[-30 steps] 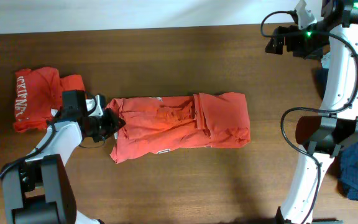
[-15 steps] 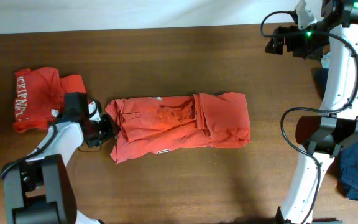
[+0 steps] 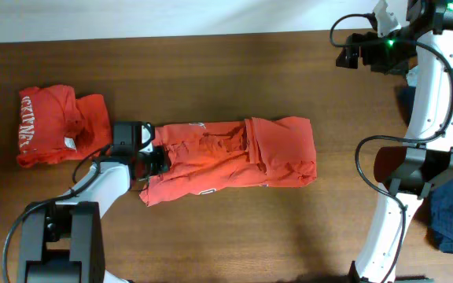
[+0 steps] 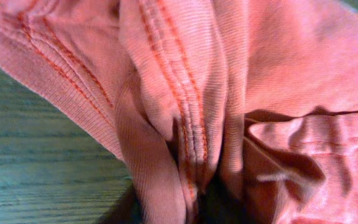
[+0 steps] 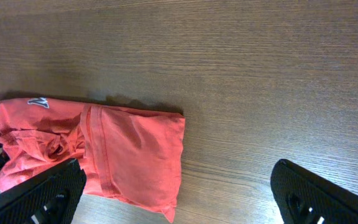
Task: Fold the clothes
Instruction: 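Grasp the orange shirt's left end with the left gripper, then fold the left end rightward over the shirt with the left gripper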
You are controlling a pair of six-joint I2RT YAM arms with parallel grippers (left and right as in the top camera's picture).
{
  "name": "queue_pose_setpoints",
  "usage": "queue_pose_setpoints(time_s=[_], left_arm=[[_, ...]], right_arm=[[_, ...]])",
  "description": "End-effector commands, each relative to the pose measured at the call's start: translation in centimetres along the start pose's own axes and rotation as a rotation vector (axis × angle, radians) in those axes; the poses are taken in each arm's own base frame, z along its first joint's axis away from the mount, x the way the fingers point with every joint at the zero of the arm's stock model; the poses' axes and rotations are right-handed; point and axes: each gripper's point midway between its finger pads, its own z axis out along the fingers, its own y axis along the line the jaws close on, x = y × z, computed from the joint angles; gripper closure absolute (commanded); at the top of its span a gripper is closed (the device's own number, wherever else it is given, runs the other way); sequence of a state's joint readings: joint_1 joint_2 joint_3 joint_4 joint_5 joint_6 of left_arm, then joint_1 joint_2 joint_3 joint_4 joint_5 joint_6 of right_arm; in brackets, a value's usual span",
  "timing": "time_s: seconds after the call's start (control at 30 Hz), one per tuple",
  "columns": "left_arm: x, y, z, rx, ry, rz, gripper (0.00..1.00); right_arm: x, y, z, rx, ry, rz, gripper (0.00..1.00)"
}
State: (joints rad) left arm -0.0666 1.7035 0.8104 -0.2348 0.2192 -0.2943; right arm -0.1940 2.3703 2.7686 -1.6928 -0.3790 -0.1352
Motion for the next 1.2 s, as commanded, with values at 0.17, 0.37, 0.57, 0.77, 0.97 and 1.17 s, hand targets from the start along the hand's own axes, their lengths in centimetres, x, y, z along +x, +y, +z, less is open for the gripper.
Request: queue_pose_setpoints(time_s=[0.17, 0.37, 0.57, 0.77, 0.97, 1.17], left_arm=[[1.1, -0.1, -0.7, 0.0, 0.025, -0.005, 1.0], [-1.6, -2.3, -7.1, 0.042, -0.127, 0.026, 1.0], [-3.2, -5.1, -10.5, 0.102, -0.235, 0.072, 1.0], [-5.0, -11.4, -11.9, 0.235, -0.351, 0.164, 1.0], [-5.5, -18.0, -12.7, 0.32, -0.473, 0.28, 1.0], [-3.4, -23.8, -9.0, 0.425, -0.459, 0.379, 1.0]], right_arm=[[-0.1, 0.4, -1.1, -0.001, -0.023, -0.012, 0.01], [-0.1, 0.4, -1.1, -0.001, -0.023, -0.013, 0.01], [-0.1, 0.5, -1.1, -0.008, -0.024, -0.012, 0.01], [-0.1, 0.5, -1.1, -0.01, -0.022, 0.011, 0.01], [0.0, 0.5, -1.0, -0.011, -0.017, 0.013, 0.01], [0.0, 0.5, -1.0, -0.011, -0.017, 0.013, 0.01]])
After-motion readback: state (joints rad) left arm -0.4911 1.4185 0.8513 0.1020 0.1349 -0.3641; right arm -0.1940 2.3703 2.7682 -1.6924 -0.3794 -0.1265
